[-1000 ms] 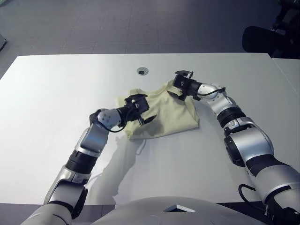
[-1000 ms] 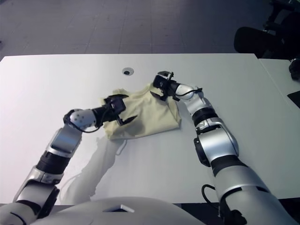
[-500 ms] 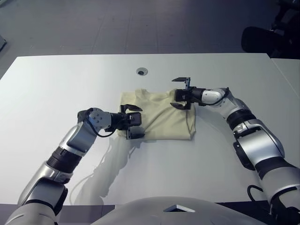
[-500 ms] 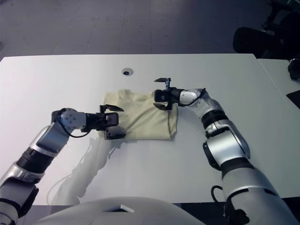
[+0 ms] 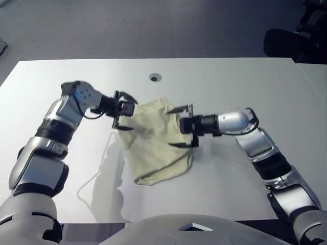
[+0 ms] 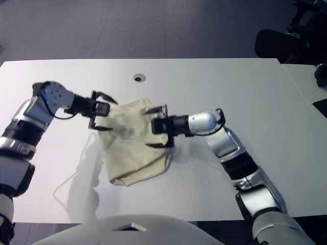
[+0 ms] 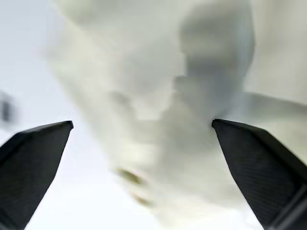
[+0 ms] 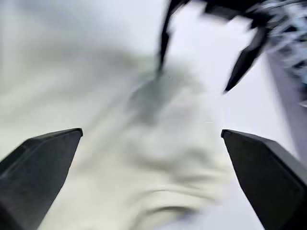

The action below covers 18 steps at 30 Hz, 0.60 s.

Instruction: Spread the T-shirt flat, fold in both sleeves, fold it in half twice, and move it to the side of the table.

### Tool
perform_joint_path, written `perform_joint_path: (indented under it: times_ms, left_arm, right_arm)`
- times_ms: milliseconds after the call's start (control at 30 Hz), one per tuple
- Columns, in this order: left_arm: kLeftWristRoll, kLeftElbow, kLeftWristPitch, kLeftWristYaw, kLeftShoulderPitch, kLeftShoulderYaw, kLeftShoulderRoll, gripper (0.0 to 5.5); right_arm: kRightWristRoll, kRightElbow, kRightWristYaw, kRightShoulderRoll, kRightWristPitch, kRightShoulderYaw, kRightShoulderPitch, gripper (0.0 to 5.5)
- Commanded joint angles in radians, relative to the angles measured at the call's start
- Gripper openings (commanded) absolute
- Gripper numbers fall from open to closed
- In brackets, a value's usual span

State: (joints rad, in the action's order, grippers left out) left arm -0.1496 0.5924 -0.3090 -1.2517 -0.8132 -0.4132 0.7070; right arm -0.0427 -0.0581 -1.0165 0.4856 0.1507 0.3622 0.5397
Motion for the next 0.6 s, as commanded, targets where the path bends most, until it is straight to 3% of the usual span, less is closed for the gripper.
perform_joint_path:
  times_ms: [33, 233, 600]
  left_arm:
    - [0.065, -0.055, 0.034, 0.036, 0.049, 0.101, 0.029, 5.40]
    - [0.109, -0.283, 0.205, 0.156, 0.234, 0.205, 0.028, 5.40]
    - [0.126, -0.460, 0.402, 0.354, 0.293, 0.335, 0.020, 5.40]
  right_arm:
    - [-0.033, 0.249, 0.150, -0.060, -0.036, -0.074, 0.164, 5.39]
    - [-0.118, 0.732, 0.303, -0.177, -0.257, -0.043, 0.311, 5.39]
    - [-0.212, 1.192, 0.387, -0.257, -0.425, -0.015, 0.331, 5.39]
